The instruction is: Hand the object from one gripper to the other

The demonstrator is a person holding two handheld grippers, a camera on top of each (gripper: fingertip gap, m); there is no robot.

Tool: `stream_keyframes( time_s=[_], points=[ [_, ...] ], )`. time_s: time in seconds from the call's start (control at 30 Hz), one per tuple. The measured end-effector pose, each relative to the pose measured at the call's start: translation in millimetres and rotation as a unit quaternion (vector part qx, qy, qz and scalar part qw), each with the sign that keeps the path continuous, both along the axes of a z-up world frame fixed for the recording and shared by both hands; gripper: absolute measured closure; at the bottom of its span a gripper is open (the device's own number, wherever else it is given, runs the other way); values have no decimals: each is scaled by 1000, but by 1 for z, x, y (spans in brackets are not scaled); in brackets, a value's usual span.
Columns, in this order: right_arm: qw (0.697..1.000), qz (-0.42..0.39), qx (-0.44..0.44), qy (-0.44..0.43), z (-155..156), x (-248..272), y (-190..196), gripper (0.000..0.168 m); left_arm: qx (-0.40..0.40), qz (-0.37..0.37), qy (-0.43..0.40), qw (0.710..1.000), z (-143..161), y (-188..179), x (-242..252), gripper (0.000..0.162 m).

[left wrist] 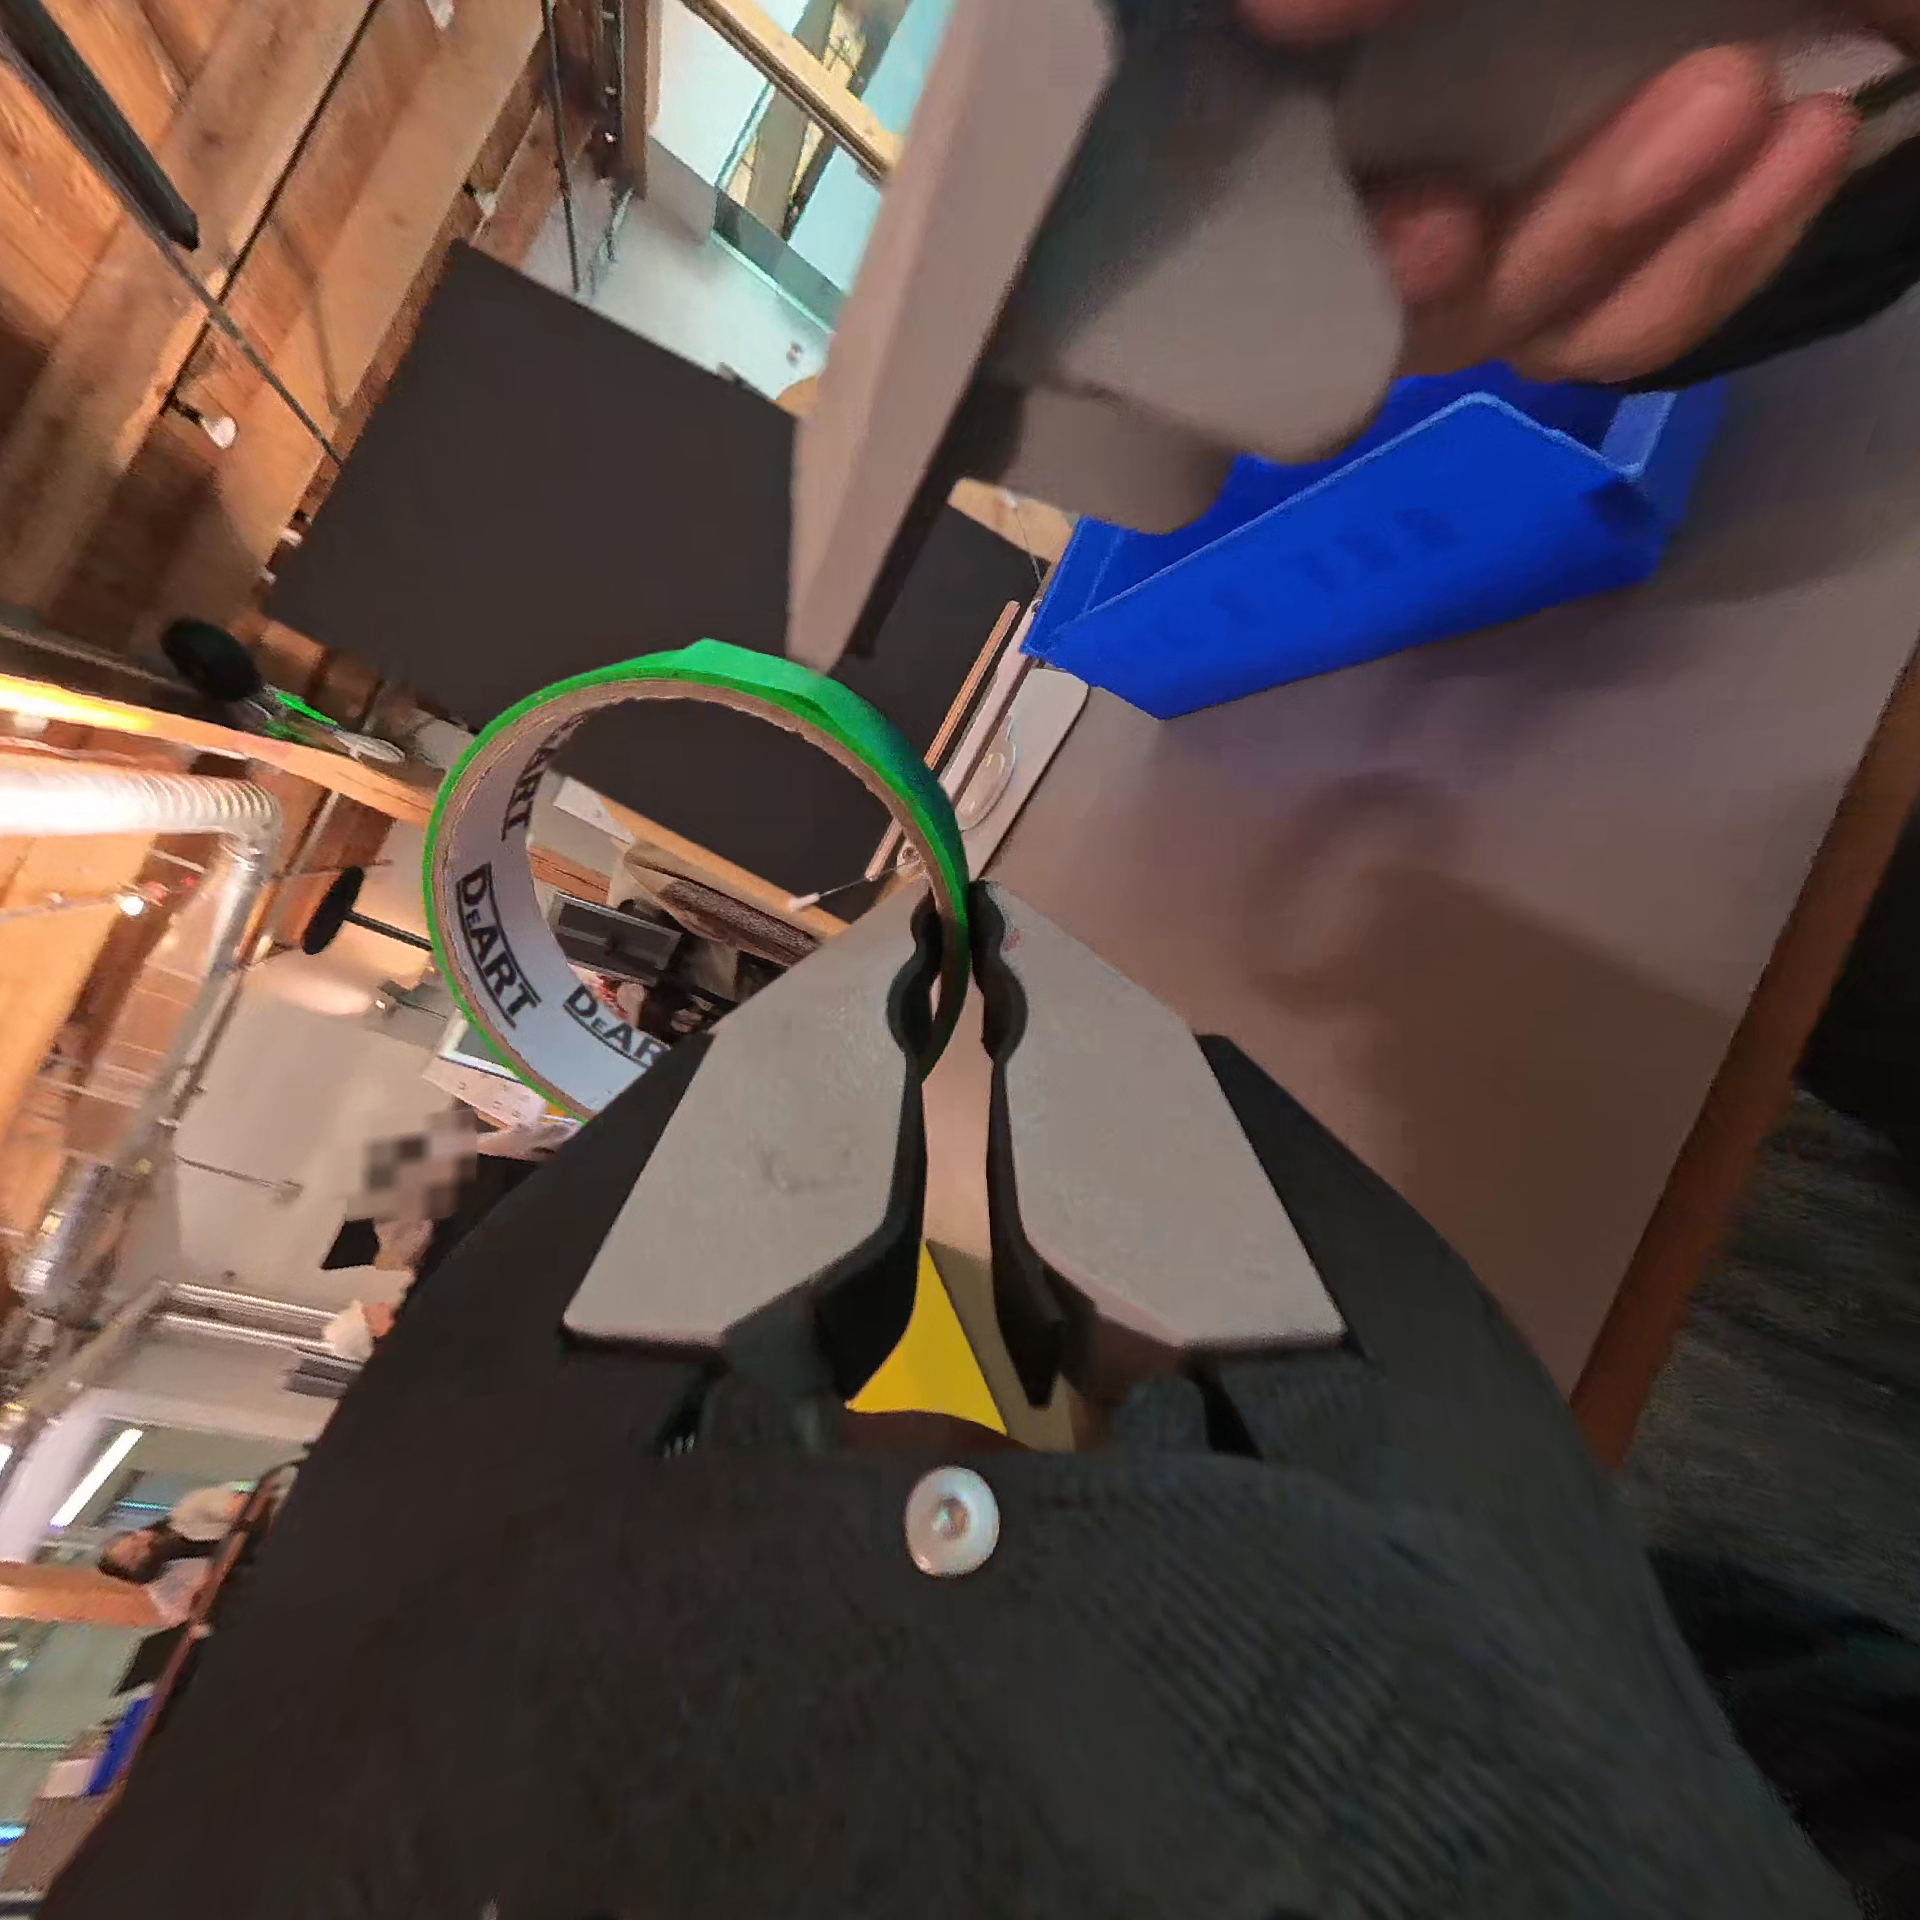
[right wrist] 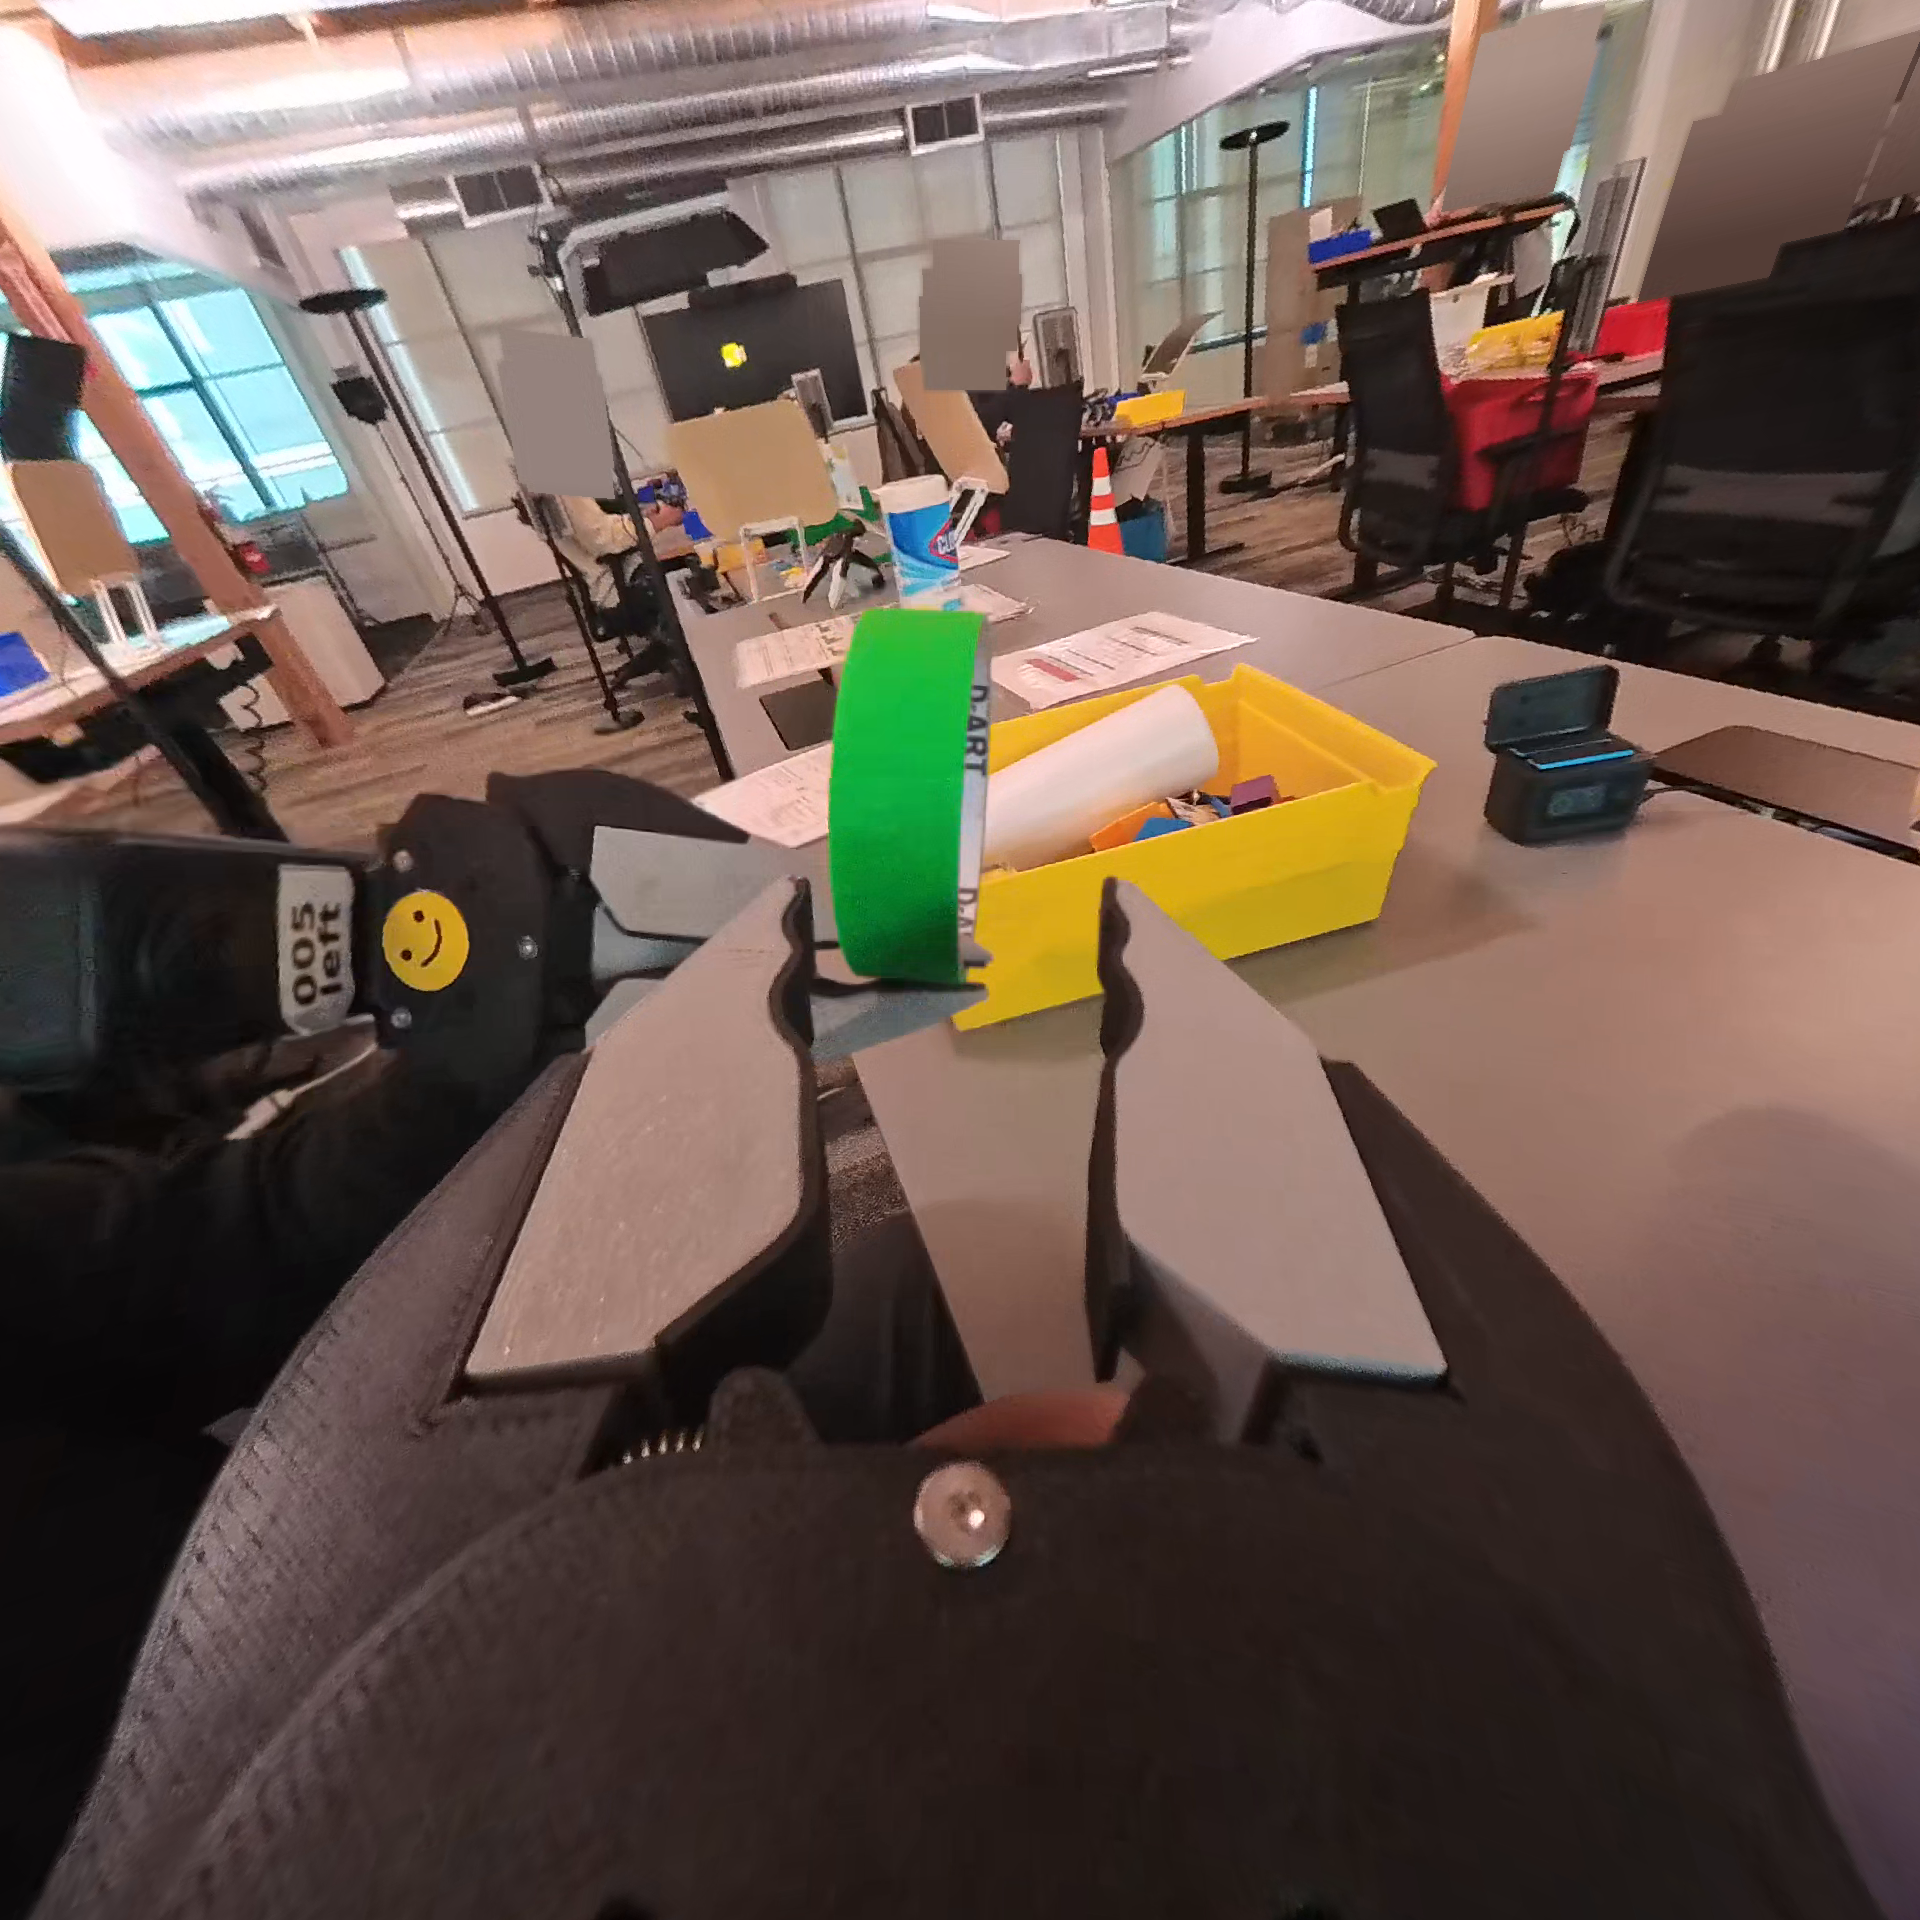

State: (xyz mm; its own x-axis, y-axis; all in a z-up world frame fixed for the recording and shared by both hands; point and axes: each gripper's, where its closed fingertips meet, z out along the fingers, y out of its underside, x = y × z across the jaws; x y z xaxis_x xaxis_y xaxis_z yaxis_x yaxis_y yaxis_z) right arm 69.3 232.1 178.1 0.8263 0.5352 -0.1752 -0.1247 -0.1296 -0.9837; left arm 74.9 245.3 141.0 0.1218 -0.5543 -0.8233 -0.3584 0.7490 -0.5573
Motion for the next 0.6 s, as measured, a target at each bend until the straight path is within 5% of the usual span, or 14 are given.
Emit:
stream_keyframes(
  time_s=[0.03, 0.2, 0.4, 0.53, 0.6],
  points=[
    [1000, 4, -5, -5, -3, -3, -2, 116, 12, 1, 10, 1000, -6, -6, 2, 160],
    [997, 10, -29, -74, -27, -15, -8, 137, 91, 12, 64, 994, -38, -25, 6, 161],
    [990, -24, -14, -135, -36, -12, 6, 143, 117, 44, 54, 991, -38, -10, 7, 160],
    [994, -8, 6, -105, -21, -12, -3, 144, 6, -26, -1, 1000, -26, -26, 0, 130],
    [994, -6, 13, -108, -17, -9, -5, 145, -59, -62, -12, 996, -16, -34, -10, 138]
  ],
)
